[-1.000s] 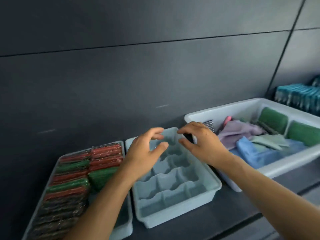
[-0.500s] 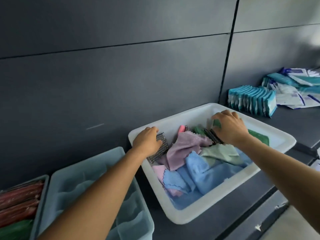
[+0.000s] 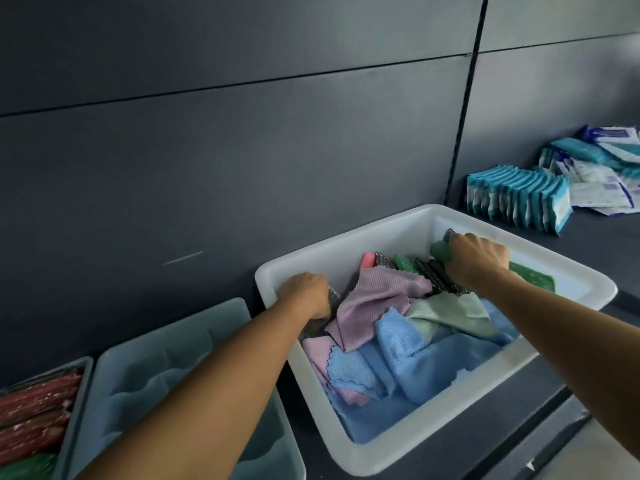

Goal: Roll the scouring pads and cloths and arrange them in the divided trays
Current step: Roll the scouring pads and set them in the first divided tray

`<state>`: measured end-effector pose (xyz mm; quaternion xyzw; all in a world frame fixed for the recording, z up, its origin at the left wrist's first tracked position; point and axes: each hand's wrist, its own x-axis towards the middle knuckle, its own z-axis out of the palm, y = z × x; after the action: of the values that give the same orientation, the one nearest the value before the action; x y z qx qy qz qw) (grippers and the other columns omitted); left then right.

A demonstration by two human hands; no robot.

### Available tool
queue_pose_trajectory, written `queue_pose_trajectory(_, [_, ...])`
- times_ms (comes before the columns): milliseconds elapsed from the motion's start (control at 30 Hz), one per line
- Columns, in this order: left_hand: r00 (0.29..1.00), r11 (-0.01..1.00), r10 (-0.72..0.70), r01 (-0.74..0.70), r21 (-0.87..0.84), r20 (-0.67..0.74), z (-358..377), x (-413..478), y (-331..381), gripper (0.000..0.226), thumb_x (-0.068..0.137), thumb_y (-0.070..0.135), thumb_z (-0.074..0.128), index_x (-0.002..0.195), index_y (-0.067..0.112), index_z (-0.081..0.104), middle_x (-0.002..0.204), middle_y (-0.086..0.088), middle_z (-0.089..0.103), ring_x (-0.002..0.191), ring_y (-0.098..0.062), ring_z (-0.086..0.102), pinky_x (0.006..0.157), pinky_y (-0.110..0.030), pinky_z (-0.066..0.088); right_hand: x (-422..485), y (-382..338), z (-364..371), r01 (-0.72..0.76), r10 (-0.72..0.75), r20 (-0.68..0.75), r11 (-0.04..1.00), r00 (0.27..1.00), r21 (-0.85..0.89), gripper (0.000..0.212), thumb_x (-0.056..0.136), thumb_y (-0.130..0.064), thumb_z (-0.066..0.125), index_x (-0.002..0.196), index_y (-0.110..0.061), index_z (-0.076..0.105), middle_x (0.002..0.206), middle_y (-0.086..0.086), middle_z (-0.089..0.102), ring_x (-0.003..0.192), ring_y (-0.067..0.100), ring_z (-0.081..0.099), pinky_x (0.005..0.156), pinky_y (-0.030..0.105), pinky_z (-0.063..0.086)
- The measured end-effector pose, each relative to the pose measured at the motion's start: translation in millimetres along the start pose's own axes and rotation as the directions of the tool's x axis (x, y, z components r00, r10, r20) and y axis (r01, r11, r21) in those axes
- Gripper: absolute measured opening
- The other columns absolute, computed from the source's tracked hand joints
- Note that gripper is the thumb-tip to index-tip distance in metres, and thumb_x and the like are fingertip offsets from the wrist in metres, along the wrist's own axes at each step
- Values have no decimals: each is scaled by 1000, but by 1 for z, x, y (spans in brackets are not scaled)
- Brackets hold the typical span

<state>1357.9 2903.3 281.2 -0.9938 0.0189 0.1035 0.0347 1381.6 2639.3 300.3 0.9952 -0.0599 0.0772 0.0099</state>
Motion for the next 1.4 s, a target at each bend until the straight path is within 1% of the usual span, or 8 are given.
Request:
queue_pose_trajectory(167, [980, 989, -75, 97, -112, 185, 2, -8, 11, 73, 77, 33, 76, 136, 5, 42, 136, -12, 44, 121, -28, 52, 95, -37, 50, -15, -13, -18, 51, -45, -101, 997, 994, 60, 19, 86, -16, 51, 104, -11, 54, 105, 10, 61, 96, 31, 59, 65, 34, 38])
queue_pose_trajectory(300, [946, 973, -81, 143, -180, 314, -6, -10, 8, 45, 86, 31, 71, 118, 2, 57, 130, -13, 60, 92, -25, 63, 83, -31, 50, -32, -24, -28, 85, -65, -149, 988, 987, 128, 8, 86, -17, 50, 92, -13, 48, 95, 8, 60, 81, 29, 52, 63, 33, 38])
queue_pose_trajectory(533, [982, 950, -88, 32, -312, -166, -18, -27, -4, 39, 84, 38, 66, 113, 13, 60, 122, -8, 64, 111, -30, 61, 81, -32, 48, -67, -42, -46, 133, -52, -216, 916, 975, 379, 28, 91, -31, 55, 77, -13, 39, 70, 2, 46, 73, 29, 48, 61, 33, 35])
queue_pose_trajectory(667, [925, 732, -137, -147, -666, -355, -28, -60, -33, 27, 87, 36, 66, 105, 17, 64, 106, -4, 70, 101, -27, 65, 86, -36, 51, -86, -63, -55, 157, -20, -212, 744, 977, 649, 38, 89, -33, 62, 67, -15, 37, 59, 1, 43, 59, 23, 42, 59, 35, 36])
queue_pose_trajectory(767, [906, 444, -194, -262, -857, -378, -29, -104, -57, 17, 89, 28, 68, 101, 17, 67, 96, 3, 73, 89, -15, 69, 81, -31, 54, -104, -90, -63, 239, -82, -240, 608, 967, 757, 36, 87, -27, 65, 65, -14, 39, 56, -1, 41, 54, 17, 37, 56, 33, 34])
queue_pose_trajectory(867, [881, 317, -231, -333, -888, -413, -25, -150, -82, 12, 91, 25, 67, 100, 17, 68, 92, 6, 74, 82, -5, 69, 68, -12, 50, -121, -119, -70, 320, -176, -267, 529, 948, 786, 34, 87, -27, 66, 71, -5, 46, 60, 3, 41, 57, 16, 35, 55, 33, 33])
queue_pose_trajectory(1133, [836, 279, -368, -318, -906, -406, 4, -250, -192, 10, 91, 29, 66, 101, 26, 65, 94, 7, 75, 84, -6, 70, 69, -18, 53, -183, -223, -94, 423, -337, -321, 295, 885, 856, 19, 85, -23, 71, 86, -9, 60, 75, 8, 64, 65, 19, 52, 65, 35, 46])
queue_pose_trajectory(1400, [701, 295, -604, -245, -924, -379, 35, -329, -290, 5, 93, 30, 63, 98, 30, 61, 91, 10, 69, 75, 15, 62, 66, -13, 43, -252, -331, -93, 459, -560, -275, 217, 781, 861, 32, 82, -31, 74, 67, -16, 49, 63, -1, 46, 60, 15, 38, 60, 25, 39])
